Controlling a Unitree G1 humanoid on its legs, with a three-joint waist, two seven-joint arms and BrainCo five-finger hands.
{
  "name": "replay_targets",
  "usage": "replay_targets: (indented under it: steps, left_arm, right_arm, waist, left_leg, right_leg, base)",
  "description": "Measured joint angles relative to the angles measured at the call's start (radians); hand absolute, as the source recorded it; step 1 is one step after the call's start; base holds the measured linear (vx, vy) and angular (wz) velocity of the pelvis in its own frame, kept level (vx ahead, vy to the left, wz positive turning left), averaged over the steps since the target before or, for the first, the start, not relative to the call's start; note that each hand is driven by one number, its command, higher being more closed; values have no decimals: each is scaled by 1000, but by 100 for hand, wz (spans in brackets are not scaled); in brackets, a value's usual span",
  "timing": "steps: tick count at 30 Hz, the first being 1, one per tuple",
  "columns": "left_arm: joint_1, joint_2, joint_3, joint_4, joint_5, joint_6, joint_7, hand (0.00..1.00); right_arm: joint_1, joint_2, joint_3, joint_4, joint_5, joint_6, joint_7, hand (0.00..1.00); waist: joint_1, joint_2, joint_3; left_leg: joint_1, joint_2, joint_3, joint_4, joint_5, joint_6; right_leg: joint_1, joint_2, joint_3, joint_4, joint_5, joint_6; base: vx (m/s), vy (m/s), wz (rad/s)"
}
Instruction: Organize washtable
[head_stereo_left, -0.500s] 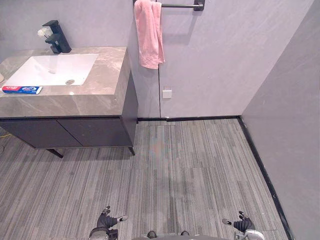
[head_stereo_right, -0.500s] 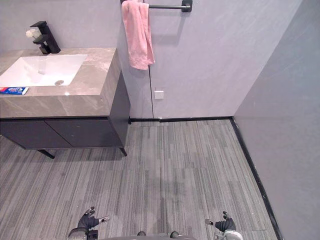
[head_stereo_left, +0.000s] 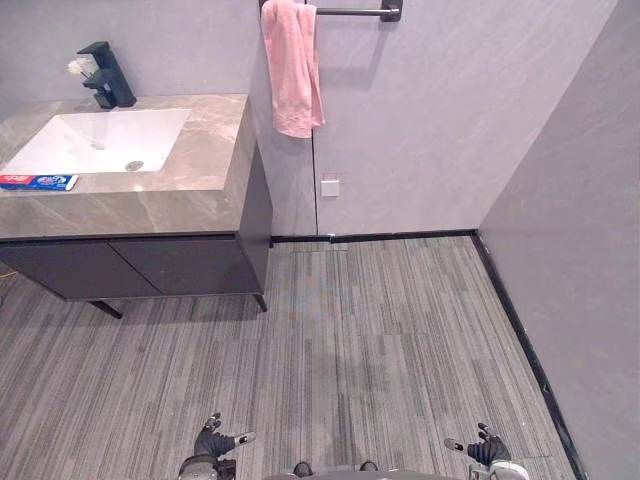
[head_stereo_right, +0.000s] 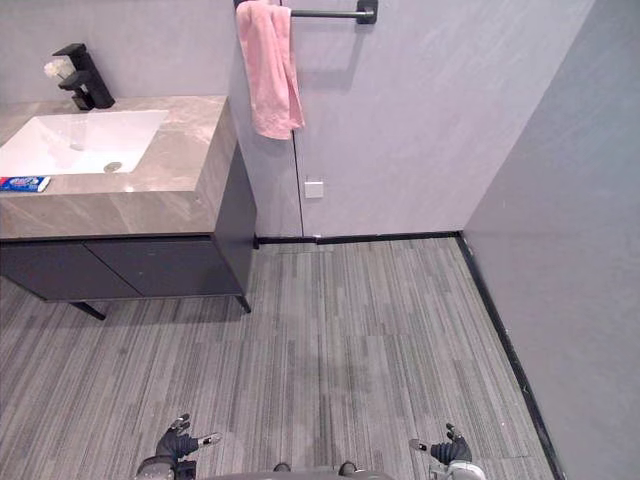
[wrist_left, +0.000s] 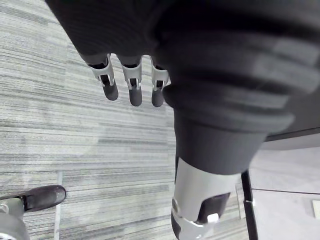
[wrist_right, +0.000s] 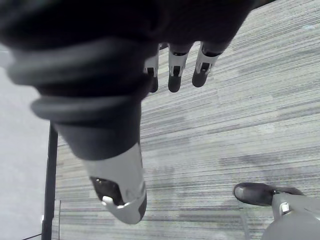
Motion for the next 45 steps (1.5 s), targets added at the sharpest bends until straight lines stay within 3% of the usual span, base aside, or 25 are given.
replay_targets:
  steps: [26, 37, 40, 41, 43, 45]
  left_arm:
    - [7, -4, -7, 1, 0, 0, -1, 0]
    - [18, -4, -7, 1, 0, 1, -1, 0]
    - [17, -4, -10, -1, 0, 2, -2, 0]
    - [19, -4, -15, -1, 0, 2, -3, 0]
    - [18, -3, -33, -3, 0, 2, -6, 0]
    - [15, 2, -47, -11, 0, 2, -18, 0]
  right_arm:
    - [8, 0, 0, 0, 1, 0, 0, 0]
    - [-14, -1, -1, -1, 0, 1, 2, 0]
    - [-29, -2, -2, -2, 0, 5, 2, 0]
    - [-25, -2, -2, -2, 0, 7, 3, 0]
    - [-24, -2, -1, -2, 0, 7, 3, 0]
    - [-33, 6, 0, -5, 1, 7, 4, 0]
  waist:
    - [1, 8, -5]
    - [4, 16, -12]
    - [4, 17, -9]
    - [4, 14, -7]
    - [5, 20, -2]
    - [4, 17, 11]
  left_leg:
    - [-1, 3, 37, 0, -8, -2]
    - [-37, 8, 93, 29, -58, 4]
    - [-96, 12, 112, 134, -126, 19]
    - [-92, 7, 119, 158, -152, 23]
    - [-85, 4, 125, 177, -181, 29]
    - [-51, -12, 127, 182, -201, 43]
  right_leg:
    - [1, 6, 35, -31, 16, -4]
    - [-62, 10, 91, -2, 2, 9]
    - [-164, -3, 108, 180, -94, 27]
    - [-192, -16, 113, 270, -141, 54]
    - [-242, -29, 101, 414, -177, 99]
    - [-344, -65, 62, 675, -183, 112]
  base:
    - [-25, -14, -3]
    - [-13, -7, -17]
    - [104, 25, -24]
    - [88, 39, -11]
    - [76, 63, -9]
    - [176, 109, 2]
